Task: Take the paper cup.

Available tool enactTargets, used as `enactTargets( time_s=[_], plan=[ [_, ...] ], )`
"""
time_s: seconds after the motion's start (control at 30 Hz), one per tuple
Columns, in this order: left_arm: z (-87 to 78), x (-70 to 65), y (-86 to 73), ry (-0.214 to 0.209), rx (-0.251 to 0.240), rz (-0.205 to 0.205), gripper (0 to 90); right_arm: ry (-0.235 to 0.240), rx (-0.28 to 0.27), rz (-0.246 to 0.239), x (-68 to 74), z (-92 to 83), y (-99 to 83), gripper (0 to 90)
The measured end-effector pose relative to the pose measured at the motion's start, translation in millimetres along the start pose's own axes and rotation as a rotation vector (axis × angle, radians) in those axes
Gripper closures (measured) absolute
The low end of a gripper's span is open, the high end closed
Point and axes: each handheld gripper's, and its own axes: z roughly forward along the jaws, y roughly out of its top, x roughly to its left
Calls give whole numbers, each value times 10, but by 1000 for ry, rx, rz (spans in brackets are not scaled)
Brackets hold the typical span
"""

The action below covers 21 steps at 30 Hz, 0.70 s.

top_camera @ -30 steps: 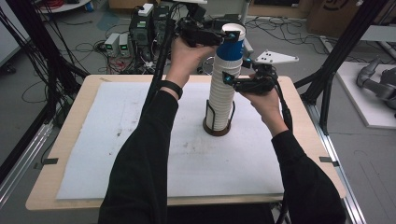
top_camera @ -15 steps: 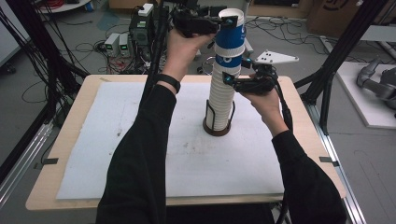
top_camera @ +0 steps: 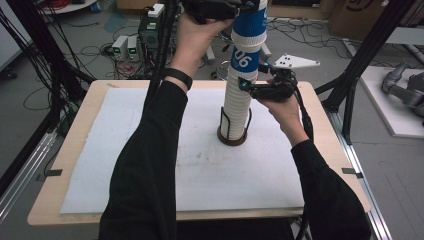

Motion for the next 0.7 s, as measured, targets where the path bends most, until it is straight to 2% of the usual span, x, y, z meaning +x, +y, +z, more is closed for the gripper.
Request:
enactTargets(
  time_s=[0.03, 0.27, 0.4, 0.47, 0.5, 0.57, 0.7],
  plan=[
    [-29, -11, 25, 3, -12, 2, 305, 0, 0, -1, 1, -1, 0, 160],
    [-194, -36, 86, 8, -17, 12, 305, -2, 1, -3, -4, -5, 1, 160],
    [-344, -103, 117, 11, -14, 22, 305, -2, 0, -7, -8, -2, 0, 160],
    [-479, -155, 130, 18, -1, 34, 305, -2, 0, -3, -4, -4, 0, 160],
    [-479, -155, 130, 18, -1, 34, 305, -2, 0, -3, -5, -4, 0, 160],
    [-580, -193, 117, 19, 16, 27, 305, -2, 1, -4, -4, -4, 0, 160],
    [-767, -283, 31, 25, 31, 47, 305, -4, 5, -1, 1, -7, 2, 160]
  ],
)
